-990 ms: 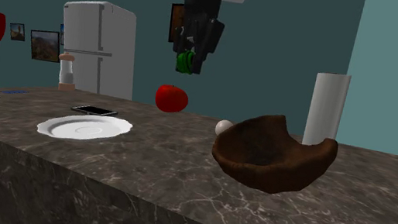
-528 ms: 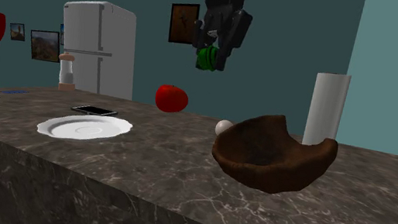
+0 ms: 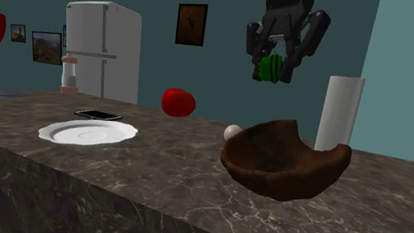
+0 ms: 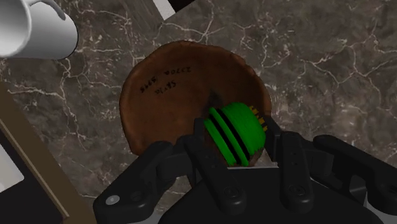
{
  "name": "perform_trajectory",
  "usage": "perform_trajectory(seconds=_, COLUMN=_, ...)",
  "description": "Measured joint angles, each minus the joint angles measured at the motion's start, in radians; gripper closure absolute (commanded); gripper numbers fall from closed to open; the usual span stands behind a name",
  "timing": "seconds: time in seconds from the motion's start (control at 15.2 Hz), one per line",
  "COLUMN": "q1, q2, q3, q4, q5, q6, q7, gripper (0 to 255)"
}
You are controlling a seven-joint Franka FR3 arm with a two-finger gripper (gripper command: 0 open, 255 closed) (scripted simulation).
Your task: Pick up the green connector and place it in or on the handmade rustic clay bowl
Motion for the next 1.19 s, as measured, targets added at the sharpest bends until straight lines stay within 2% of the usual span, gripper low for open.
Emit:
perform_trajectory(seconds=0.26, q1=-0.029, q2=0.057, q3=-0.029, q4=0.048, q5=-0.019, q6=0.013, q7=-0.056, gripper=255)
perform_trajectory(seconds=0.92, q1=-0.033, q2=0.054, q3=-0.033, q4=-0.090, q5=-0.020, q6=0.148, q7=-0.052, gripper=255)
perform_trajectory(seconds=1.19, q1=-0.032, q2=0.056, q3=-0.032, q4=-0.104, q5=-0.020, q6=0.164, q7=-0.049, gripper=255)
